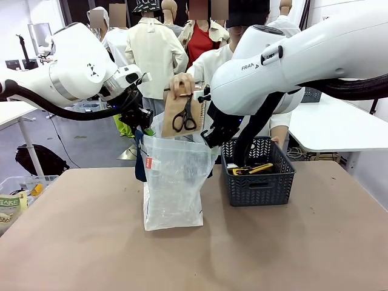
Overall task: Transfer purchased items from the store into the shopping bag.
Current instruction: Move the Reusable shopping bag to the right side of the table.
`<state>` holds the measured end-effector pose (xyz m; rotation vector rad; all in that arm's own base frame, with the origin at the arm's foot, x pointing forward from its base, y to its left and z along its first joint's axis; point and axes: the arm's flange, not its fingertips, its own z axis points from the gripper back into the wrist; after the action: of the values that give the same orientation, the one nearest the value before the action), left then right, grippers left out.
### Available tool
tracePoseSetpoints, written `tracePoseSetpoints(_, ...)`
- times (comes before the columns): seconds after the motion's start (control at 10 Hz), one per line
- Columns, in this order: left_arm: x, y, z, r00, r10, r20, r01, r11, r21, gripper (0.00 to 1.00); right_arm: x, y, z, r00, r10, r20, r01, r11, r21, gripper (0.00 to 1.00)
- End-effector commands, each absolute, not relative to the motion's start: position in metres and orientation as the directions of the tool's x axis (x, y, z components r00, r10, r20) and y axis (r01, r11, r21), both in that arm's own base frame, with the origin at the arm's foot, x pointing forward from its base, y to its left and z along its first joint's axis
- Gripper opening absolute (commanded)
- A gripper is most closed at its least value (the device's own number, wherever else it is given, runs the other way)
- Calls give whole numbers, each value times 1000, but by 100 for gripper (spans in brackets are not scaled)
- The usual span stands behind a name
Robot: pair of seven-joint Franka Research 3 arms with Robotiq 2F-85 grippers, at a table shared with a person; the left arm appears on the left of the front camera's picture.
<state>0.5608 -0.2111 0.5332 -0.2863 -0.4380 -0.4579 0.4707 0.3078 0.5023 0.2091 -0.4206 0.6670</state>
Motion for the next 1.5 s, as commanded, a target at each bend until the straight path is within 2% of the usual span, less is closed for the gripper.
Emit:
tracePoseSetpoints(0.0,561,-210,534,805,-363,469,484,860,-164,0,471,307,503,708,551,442,-636,770,57,0)
tracePoseSetpoints(1.4,561,-210,534,805,-363,469,484,860,-164,0,471,307,503,708,551,442,-636,770,57,0)
